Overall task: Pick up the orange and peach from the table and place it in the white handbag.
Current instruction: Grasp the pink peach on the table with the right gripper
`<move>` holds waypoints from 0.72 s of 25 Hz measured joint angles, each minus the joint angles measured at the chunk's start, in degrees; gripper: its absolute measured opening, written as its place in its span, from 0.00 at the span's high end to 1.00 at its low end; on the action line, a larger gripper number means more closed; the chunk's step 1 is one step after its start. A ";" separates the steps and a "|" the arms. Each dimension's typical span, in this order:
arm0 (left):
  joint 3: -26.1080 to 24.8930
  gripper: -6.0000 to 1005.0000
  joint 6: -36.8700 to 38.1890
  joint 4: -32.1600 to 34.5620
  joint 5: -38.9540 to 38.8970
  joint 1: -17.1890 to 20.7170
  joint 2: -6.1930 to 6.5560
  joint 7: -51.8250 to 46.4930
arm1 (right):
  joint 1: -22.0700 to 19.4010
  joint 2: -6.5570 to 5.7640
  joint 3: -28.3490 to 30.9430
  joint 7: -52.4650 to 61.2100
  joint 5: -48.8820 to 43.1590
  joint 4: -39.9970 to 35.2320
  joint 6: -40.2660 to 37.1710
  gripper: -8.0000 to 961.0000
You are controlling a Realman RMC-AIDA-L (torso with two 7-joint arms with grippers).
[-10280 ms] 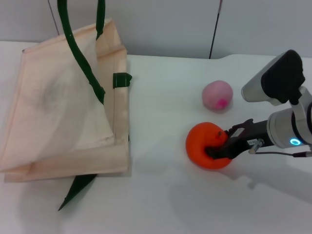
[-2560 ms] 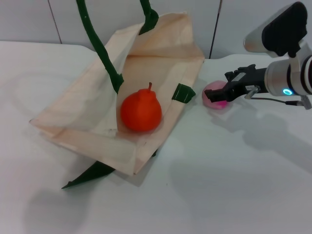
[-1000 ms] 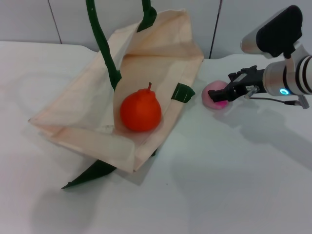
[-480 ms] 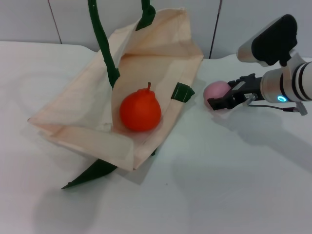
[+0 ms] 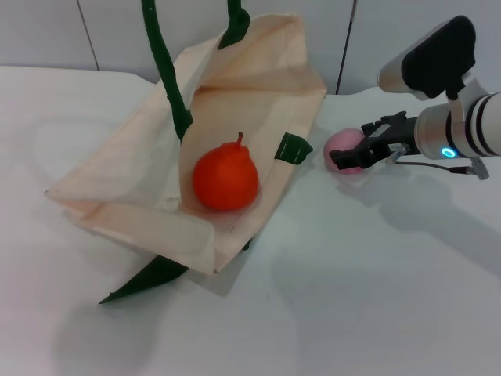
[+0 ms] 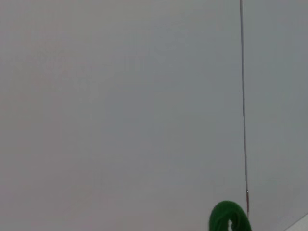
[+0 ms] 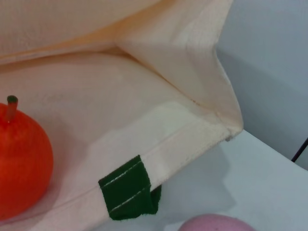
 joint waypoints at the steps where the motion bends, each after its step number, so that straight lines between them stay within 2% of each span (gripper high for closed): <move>1: 0.00 0.87 0.00 0.00 0.00 -0.01 0.00 -0.04 | 0.00 0.00 0.00 0.00 0.00 0.00 0.00 0.15; 6: 0.00 0.87 0.02 0.02 0.00 -0.11 0.00 -0.09 | 0.31 0.00 -0.01 -0.23 0.52 0.32 0.02 0.15; 11: 0.00 0.87 0.04 0.05 -0.05 -0.29 -0.01 -0.13 | 1.24 0.00 -0.02 -0.39 1.08 1.60 0.10 0.31; 18: 0.00 0.87 0.03 0.04 -0.11 -0.65 -0.06 -0.12 | 1.56 0.00 -0.06 -0.43 1.05 2.10 0.42 0.45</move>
